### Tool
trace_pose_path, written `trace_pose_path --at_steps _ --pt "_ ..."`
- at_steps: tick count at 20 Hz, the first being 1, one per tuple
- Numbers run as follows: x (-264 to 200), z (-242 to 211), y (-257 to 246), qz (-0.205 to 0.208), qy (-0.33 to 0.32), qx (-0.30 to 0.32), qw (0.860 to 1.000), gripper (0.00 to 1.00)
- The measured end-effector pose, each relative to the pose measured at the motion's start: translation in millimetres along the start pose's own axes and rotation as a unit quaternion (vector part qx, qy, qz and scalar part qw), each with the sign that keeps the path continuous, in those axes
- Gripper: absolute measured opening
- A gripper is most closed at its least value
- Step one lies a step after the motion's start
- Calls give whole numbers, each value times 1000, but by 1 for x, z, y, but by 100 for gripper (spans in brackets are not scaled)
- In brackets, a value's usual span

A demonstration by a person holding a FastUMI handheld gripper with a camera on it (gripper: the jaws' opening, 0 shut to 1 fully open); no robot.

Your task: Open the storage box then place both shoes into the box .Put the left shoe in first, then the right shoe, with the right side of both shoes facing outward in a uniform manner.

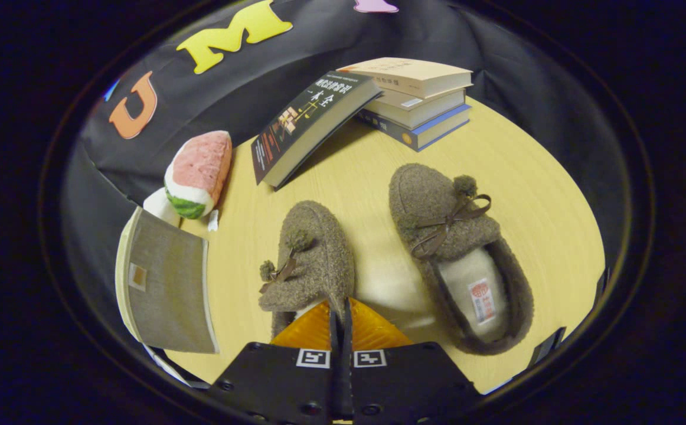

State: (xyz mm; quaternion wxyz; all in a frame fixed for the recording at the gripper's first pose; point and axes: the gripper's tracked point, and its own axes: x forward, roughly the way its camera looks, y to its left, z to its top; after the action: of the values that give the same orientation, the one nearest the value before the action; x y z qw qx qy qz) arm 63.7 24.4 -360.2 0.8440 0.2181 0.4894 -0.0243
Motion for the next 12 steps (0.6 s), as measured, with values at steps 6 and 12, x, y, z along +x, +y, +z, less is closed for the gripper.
trace_pose_path --at_steps 6,12 --pt "-64 10 70 38 -30 58 997 0" --pt "-124 43 186 107 -93 71 987 0"
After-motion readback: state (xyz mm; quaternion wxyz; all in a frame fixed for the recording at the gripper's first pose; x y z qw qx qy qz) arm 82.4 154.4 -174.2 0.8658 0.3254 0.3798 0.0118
